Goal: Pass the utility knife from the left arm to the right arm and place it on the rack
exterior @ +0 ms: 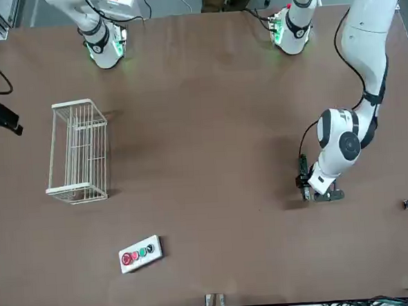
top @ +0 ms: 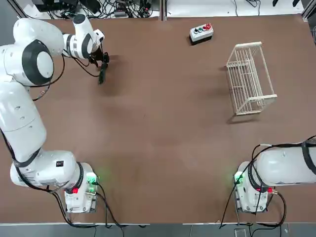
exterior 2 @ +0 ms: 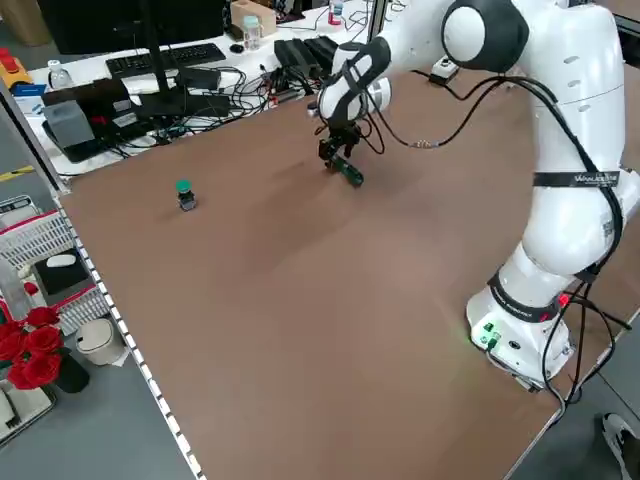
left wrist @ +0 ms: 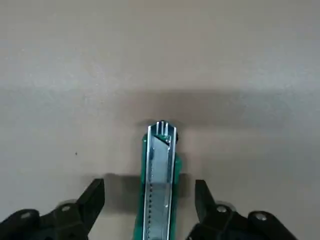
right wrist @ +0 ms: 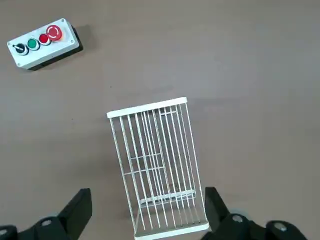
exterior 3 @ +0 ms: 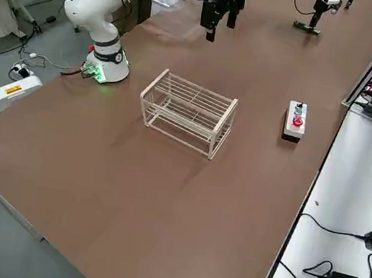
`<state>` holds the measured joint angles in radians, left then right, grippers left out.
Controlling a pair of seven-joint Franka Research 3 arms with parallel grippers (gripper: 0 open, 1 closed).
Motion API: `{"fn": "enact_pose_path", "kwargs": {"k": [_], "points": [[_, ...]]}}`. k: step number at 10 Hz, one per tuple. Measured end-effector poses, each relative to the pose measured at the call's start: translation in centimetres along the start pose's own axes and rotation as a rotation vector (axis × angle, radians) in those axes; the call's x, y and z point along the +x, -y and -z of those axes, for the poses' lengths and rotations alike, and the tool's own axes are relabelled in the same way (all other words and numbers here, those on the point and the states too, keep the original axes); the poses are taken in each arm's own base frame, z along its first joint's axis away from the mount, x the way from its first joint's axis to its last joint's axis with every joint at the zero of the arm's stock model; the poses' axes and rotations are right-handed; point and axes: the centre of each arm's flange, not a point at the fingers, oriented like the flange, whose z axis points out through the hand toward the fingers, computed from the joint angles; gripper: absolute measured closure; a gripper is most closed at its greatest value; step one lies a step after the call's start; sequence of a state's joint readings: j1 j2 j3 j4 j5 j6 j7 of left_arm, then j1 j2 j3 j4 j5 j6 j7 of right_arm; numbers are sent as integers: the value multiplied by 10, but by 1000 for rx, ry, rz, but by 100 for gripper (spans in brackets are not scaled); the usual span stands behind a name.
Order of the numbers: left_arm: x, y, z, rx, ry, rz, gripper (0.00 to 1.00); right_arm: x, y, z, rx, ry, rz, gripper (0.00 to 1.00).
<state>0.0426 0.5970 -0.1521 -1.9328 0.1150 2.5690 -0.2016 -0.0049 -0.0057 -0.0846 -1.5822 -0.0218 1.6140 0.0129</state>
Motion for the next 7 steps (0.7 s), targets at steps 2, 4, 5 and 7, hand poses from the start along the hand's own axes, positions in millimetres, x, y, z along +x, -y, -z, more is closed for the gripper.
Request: {"fn": "enact_pose_path", "kwargs": {"k": [2, 4, 5, 7], "points": [[-2, -2, -6, -1, 9, -2, 26, 0, 1, 0, 0, -1, 1, 0], [-2, -2, -8, -1, 12, -2, 30, 0, 5, 0, 0, 0, 8, 0], [-2, -1, -8, -1, 11, -2, 33, 0, 6, 0, 0, 1, 10, 0], [1, 1, -5, 1, 5, 2, 55, -1, 7, -1, 0, 8, 12, 0]]}}
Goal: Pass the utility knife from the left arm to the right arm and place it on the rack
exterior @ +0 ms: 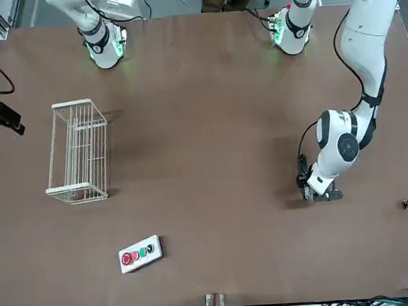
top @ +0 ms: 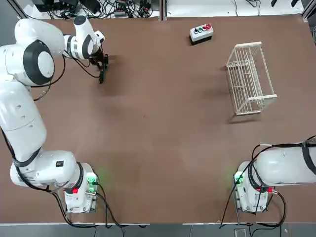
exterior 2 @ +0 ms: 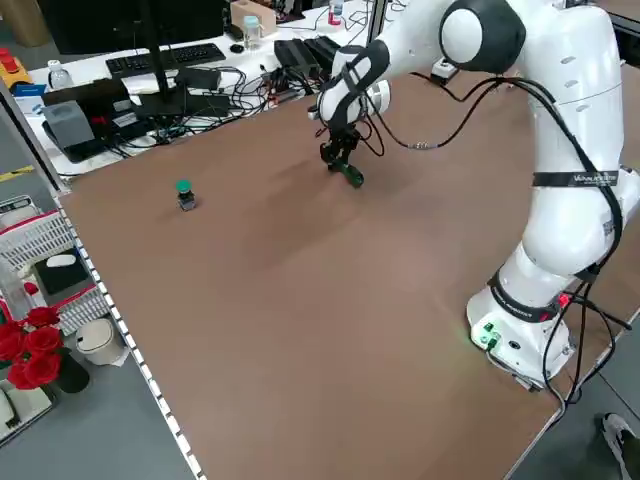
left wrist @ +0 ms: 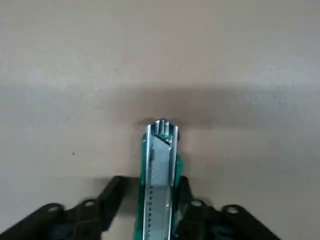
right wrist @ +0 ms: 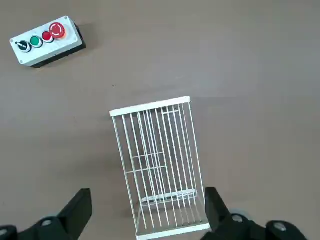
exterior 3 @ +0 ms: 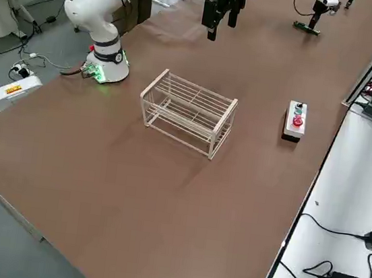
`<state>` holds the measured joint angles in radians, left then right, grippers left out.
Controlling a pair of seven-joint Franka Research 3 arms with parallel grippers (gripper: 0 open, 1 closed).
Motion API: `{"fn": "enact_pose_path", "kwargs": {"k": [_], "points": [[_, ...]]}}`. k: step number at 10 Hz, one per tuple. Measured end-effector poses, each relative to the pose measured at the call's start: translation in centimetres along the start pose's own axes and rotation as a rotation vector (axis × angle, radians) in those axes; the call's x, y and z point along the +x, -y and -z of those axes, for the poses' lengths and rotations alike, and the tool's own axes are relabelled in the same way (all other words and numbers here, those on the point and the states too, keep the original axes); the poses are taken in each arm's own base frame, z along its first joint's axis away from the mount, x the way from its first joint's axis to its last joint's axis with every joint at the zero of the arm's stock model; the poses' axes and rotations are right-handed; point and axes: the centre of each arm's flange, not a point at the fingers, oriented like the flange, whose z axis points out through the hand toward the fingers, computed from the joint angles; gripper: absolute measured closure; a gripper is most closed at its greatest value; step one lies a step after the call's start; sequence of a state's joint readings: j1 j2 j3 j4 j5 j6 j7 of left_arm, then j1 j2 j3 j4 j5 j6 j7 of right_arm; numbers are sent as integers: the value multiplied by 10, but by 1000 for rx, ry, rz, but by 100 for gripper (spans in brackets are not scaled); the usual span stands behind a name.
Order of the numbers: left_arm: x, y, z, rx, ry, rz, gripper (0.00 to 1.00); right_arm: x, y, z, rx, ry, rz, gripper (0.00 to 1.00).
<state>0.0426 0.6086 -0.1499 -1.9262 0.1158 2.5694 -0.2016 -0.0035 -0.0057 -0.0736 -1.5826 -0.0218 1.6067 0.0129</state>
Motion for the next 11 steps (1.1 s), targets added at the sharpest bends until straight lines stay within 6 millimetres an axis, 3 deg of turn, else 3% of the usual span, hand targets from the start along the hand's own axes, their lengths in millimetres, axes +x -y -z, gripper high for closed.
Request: {"fn": "enact_pose_path", "kwargs": {"k": [1, 5, 7, 9, 11], "points": [[1, 1, 1, 2, -1, 0, 66, 0, 2, 0, 0, 4, 3, 0], [1, 0, 2, 2, -3, 13, 65, -3, 16, -2, 0, 28, 0, 0], [11, -4, 13, -1, -12, 57, 65, -5, 22, -3, 0, 38, 10, 0], [32, -18, 50, 11, 43, 118, 65, -6, 26, -3, 0, 43, 33, 0], [52, -38, 103, -2, 77, 223, 65, -6, 26, -4, 3, 49, 119, 0]]}}
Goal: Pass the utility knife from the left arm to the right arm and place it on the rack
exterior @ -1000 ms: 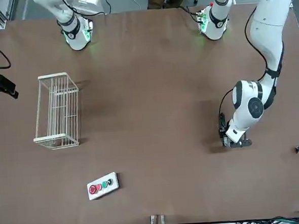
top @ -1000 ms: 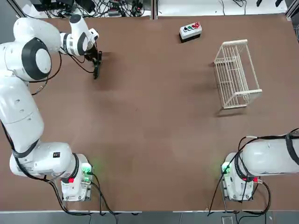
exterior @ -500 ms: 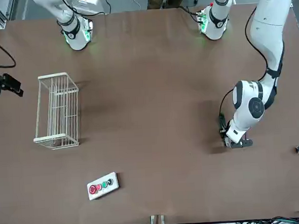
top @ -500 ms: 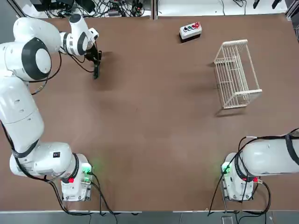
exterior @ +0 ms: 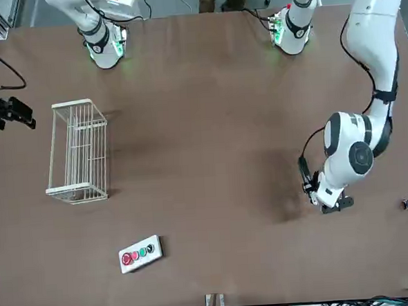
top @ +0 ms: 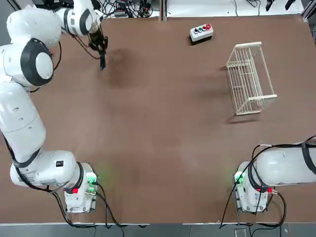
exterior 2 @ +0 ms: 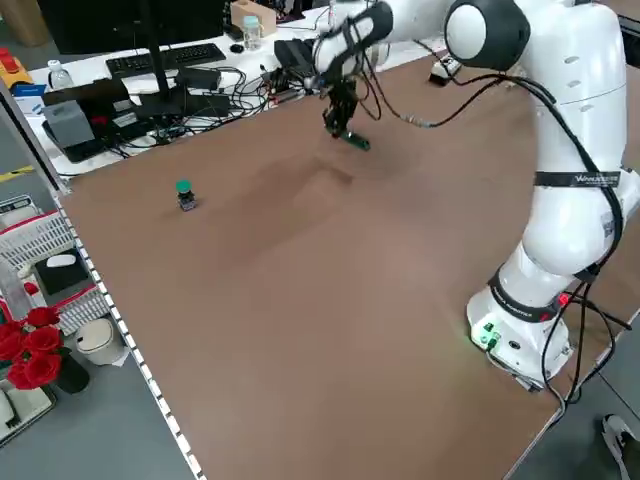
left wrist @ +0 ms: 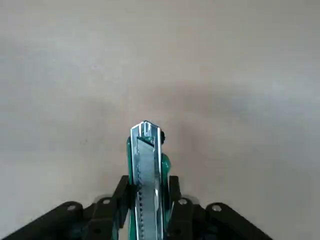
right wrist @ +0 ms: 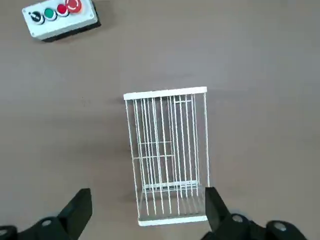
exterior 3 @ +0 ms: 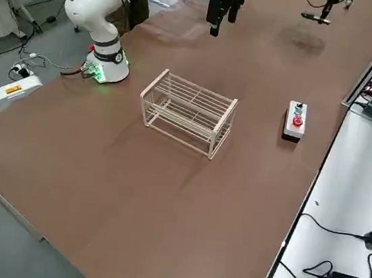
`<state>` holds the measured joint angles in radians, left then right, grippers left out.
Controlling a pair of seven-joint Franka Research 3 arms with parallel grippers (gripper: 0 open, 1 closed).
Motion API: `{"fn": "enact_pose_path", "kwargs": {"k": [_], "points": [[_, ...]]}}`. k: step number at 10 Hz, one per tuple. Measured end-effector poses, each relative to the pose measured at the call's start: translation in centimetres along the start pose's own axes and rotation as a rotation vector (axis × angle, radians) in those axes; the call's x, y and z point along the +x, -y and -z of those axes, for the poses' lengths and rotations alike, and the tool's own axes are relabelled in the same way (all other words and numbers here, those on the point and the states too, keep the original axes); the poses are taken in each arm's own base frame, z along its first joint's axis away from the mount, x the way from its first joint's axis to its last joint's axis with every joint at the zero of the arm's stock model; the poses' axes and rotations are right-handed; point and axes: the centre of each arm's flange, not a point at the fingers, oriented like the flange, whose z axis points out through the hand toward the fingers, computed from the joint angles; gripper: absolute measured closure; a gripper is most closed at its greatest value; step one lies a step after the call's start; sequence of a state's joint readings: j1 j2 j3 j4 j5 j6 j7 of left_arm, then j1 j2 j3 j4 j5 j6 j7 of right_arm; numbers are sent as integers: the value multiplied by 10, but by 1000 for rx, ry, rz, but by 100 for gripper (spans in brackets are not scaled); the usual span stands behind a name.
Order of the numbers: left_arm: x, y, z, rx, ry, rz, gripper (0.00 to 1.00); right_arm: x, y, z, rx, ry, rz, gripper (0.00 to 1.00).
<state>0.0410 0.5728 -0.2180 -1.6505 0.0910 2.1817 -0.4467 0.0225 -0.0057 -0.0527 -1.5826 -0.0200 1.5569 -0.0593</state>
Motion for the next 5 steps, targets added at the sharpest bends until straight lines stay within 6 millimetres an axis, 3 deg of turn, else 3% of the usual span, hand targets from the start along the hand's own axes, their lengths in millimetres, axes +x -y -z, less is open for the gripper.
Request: {"fn": "enact_pose_path", "kwargs": {"k": [3, 5], "points": [[-7, -40, 51, -110, 34, 283, 65, 1, 27, 0, 0, 1, 118, 0], [-35, -91, 75, -159, 70, 517, 65, 1, 48, 1, -1, -1, 327, 0]]}}
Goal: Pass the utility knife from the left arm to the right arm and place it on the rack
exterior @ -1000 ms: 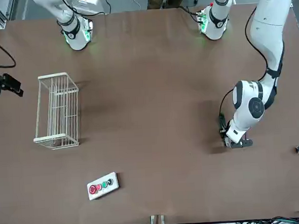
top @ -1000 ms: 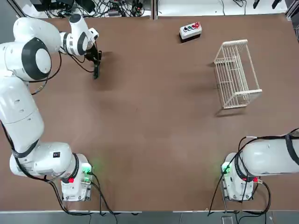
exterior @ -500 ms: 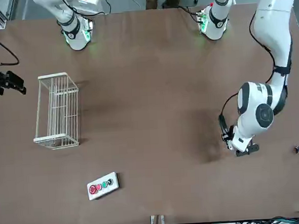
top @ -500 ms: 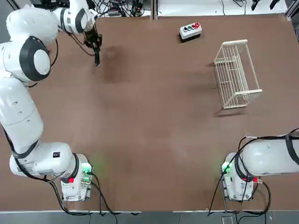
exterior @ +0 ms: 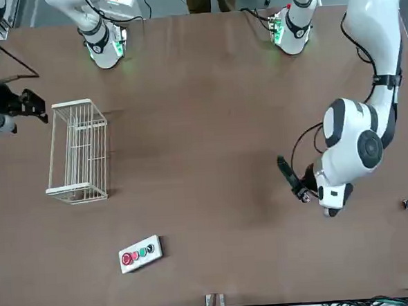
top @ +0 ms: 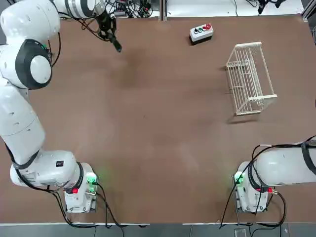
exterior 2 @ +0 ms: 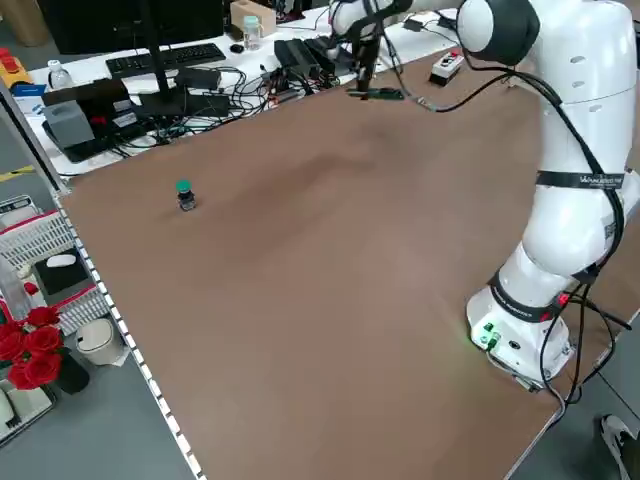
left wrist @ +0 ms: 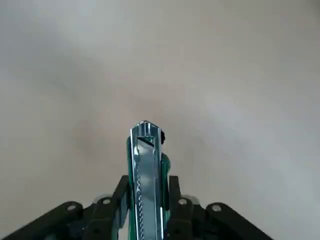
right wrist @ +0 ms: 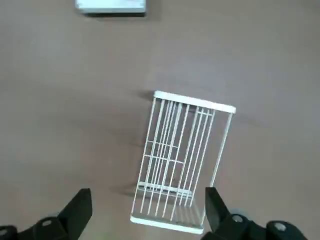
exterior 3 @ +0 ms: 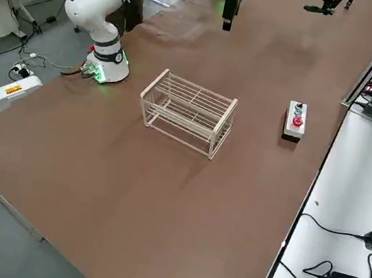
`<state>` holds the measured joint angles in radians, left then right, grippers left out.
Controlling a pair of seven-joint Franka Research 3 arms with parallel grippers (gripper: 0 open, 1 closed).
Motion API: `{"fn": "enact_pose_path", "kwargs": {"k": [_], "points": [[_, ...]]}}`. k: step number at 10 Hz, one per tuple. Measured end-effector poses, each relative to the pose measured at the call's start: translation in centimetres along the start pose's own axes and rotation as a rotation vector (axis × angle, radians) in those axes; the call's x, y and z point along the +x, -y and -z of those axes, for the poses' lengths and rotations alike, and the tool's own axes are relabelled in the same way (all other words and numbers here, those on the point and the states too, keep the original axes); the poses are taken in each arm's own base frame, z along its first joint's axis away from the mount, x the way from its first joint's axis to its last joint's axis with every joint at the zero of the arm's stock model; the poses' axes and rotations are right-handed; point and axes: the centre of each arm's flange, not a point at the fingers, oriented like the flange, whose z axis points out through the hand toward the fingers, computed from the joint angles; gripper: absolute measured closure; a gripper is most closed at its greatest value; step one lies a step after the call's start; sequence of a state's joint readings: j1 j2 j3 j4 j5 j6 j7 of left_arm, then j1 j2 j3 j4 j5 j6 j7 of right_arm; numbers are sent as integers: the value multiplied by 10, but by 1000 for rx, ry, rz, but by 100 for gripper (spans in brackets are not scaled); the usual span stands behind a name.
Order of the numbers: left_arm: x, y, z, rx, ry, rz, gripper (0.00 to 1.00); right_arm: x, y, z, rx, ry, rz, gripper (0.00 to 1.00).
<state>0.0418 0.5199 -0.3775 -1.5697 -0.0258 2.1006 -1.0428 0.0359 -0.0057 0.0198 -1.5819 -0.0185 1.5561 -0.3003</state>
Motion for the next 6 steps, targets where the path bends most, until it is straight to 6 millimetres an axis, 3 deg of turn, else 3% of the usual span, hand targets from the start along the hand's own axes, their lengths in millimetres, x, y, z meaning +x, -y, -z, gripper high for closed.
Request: {"fn": "enact_pose_path", "kwargs": {"k": [2, 4, 6], "points": [[-63, -36, 20, -45, 53, 217, 65, 7, 21, 2, -1, -14, 186, 0], [-117, -63, 53, -70, 160, 398, 65, 27, 87, 8, -21, -74, 461, 0], [-154, -79, 80, -92, 275, 517, 65, 39, 156, 15, -26, -142, 719, 0]]}}
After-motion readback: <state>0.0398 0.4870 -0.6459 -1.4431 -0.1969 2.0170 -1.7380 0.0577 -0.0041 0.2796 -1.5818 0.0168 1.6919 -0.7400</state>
